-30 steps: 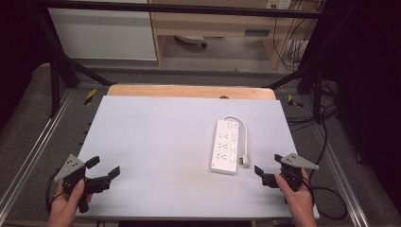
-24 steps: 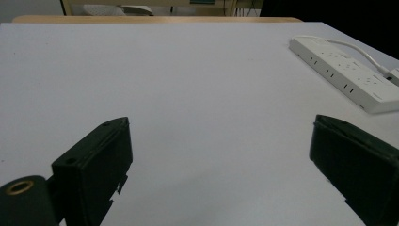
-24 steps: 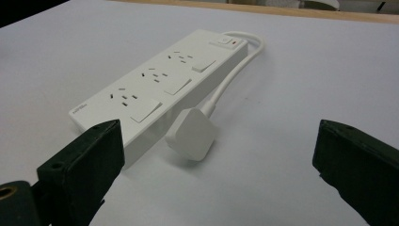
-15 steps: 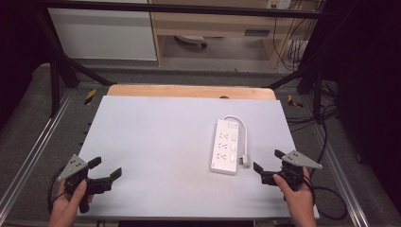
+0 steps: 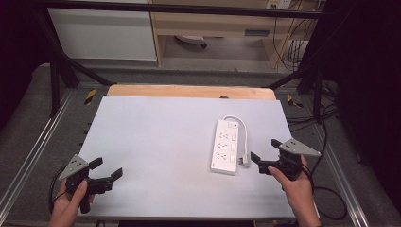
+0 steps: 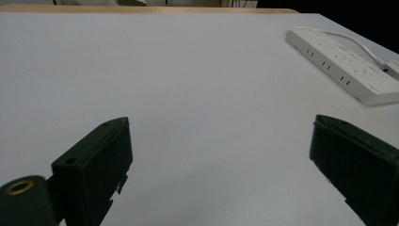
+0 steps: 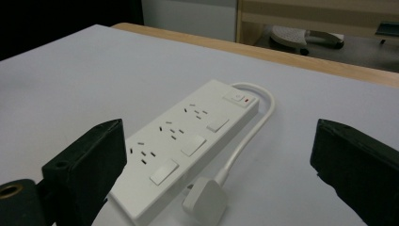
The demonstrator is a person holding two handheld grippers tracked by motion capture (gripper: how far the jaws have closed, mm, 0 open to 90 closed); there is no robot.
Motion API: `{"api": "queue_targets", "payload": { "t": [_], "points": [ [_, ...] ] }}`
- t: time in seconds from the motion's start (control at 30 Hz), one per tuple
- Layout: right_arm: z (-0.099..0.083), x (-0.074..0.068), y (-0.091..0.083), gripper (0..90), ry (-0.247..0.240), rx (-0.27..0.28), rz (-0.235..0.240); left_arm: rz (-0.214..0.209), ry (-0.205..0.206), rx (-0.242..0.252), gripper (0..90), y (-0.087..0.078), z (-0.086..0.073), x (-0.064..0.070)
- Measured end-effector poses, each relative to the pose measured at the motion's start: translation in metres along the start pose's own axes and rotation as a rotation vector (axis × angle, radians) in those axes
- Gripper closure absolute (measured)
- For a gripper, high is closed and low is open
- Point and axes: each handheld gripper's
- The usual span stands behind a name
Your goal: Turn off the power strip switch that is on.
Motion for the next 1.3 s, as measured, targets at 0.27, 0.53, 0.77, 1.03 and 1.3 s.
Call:
{"api": "queue_targets", "payload": {
  "t": [0.27,0.53,0.77,1.03,1.3],
  "points": [
    [0.019,0.006,0.012,8.5,-0.018,0.004,-0.013,-0.002,0.009,-0.001,6.3,0.0,0.0,0.001],
    [0.032,0.01,0.019,18.5,0.004,-0.009,-0.036,-0.01,0.01,-0.003,6.3,0.001,0.0,0.0],
    [0.042,0.015,0.018,38.6,0.0,0.017,-0.03,-0.012,0.015,-0.002,6.3,0.0,0.0,0.002],
    [0.058,0.024,0.025,57.9,-0.03,0.017,-0.046,-0.013,0.015,-0.005,6.3,0.001,0.0,0.002],
    [0.068,0.024,0.031,75.1,-0.067,0.038,-0.078,-0.015,0.024,-0.006,6.3,0.001,0.0,0.003]
  ]
}}
Point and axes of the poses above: each handheld gripper's, and its own axes: y roughly forward along the jaws, z roughly out of its top, x roughly to its right, and after that the axes turned 12 degrees about z, right-handed
